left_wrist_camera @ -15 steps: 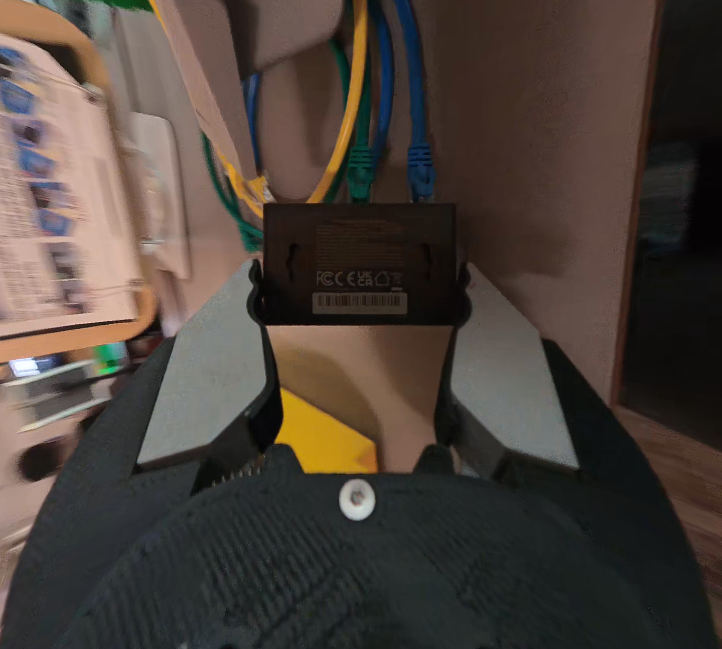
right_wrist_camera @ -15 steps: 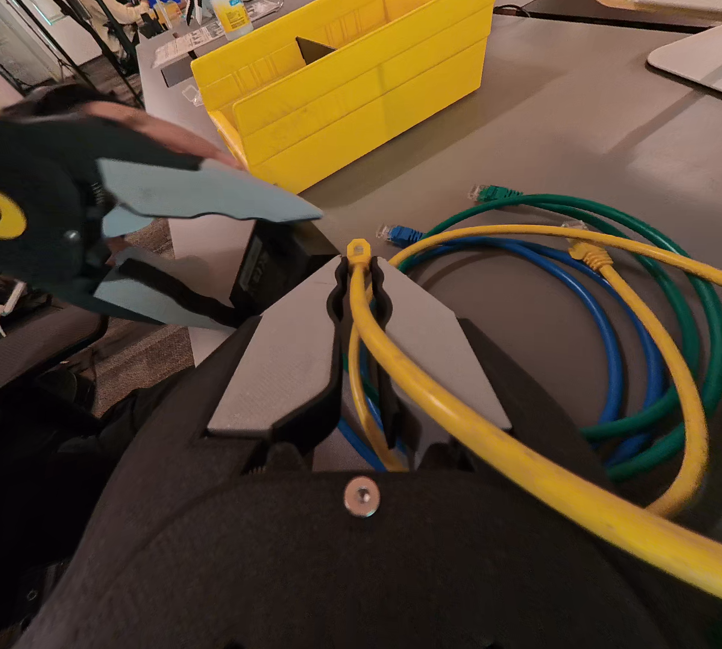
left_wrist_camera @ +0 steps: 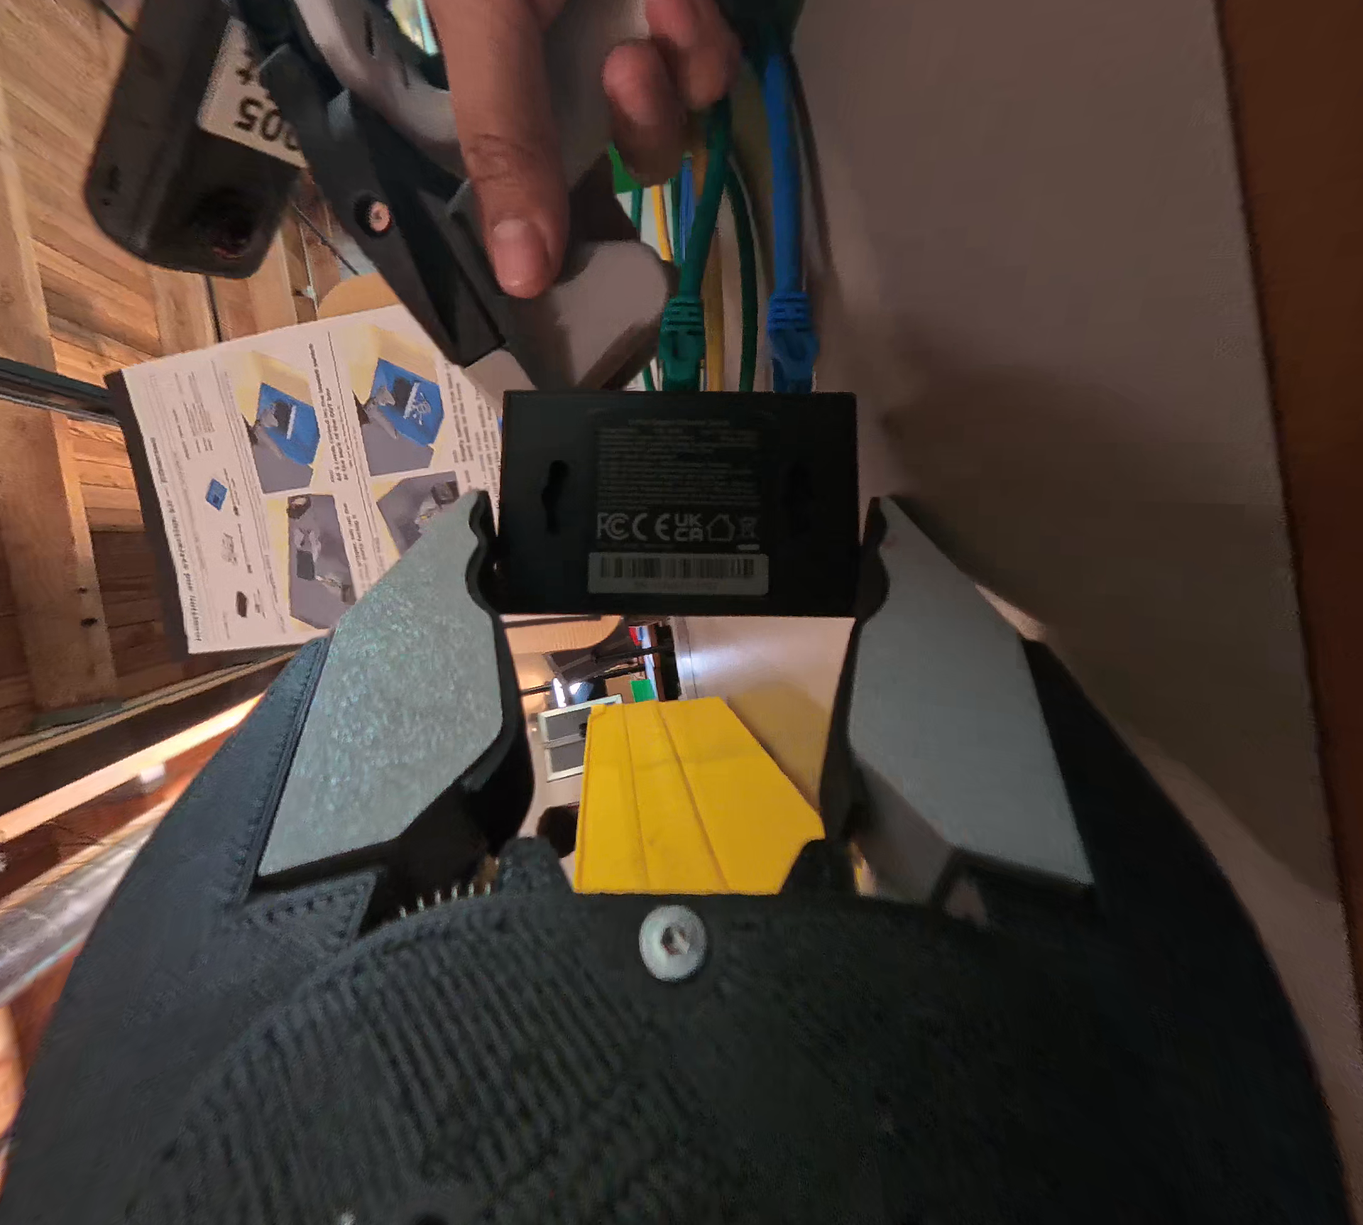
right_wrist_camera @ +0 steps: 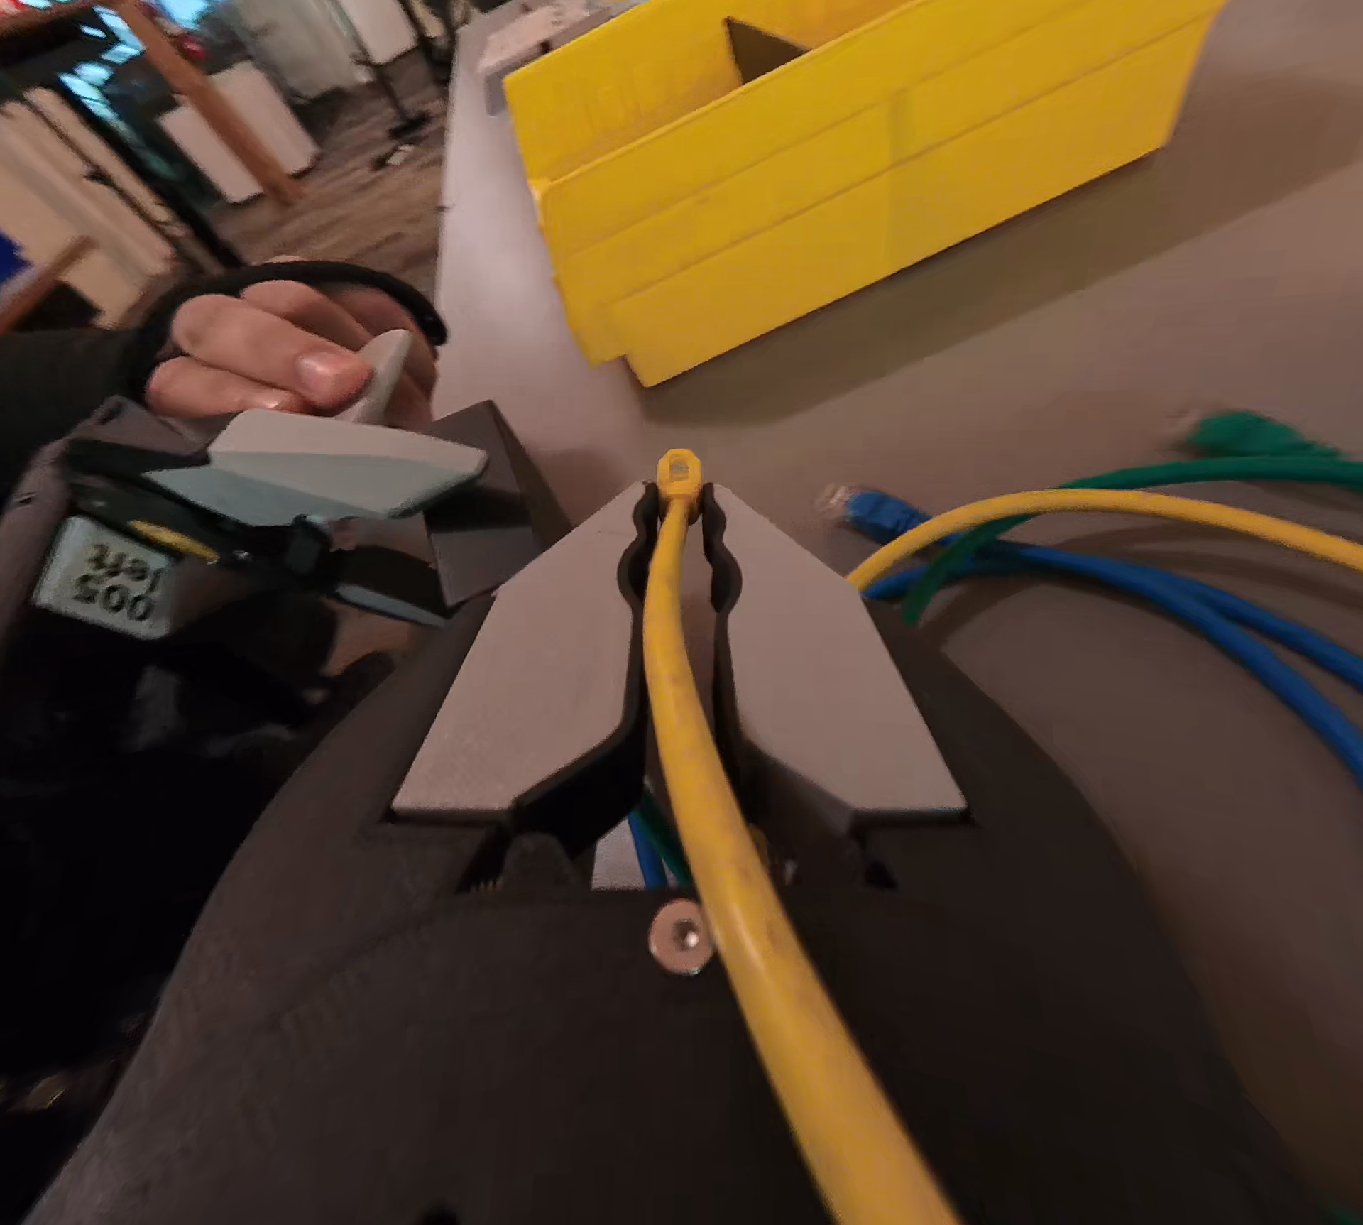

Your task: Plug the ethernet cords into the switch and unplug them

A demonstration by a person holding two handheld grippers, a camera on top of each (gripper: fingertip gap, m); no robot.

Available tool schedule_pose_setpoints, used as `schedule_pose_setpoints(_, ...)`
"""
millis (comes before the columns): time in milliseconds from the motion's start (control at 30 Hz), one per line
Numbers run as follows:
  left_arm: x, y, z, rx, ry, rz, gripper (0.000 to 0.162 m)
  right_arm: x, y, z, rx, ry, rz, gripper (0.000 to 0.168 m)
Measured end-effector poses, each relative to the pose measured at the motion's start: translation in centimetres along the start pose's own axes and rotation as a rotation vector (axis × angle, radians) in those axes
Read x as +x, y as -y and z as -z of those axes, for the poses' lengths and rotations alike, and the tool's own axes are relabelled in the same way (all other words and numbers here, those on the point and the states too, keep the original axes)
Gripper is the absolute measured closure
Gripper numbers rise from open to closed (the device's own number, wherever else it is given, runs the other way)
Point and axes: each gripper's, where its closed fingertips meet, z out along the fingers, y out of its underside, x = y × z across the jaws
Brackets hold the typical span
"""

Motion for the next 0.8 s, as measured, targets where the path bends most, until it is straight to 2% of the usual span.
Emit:
schedule_pose_setpoints(133,0.1,-0.4,0.1,0.044,-0.039,0.121,0.065,-0.6,0.1,0.1,0.023,0.142,-0.091,0.159)
schedule_pose_setpoints(267,0.4,0.4,0.7,0.129,-0.124,0.265,0.065,-0.6,-0.4,-0.2,-0.017,0.165,-0.126,0.159)
schedule_pose_setpoints(500,0.5,1.5,1.7,0.257,-0.101,0.359,0.064,-1.5,-0.7,-0.2,-0.034,0.242,-0.137,0.159)
schedule_pose_setpoints(800,0.8,0.3,1.2,0.221,-0.173,0.581,0.056,-2.3,-1.1,-0.1,-0.061,0.286,-0.137,0.160)
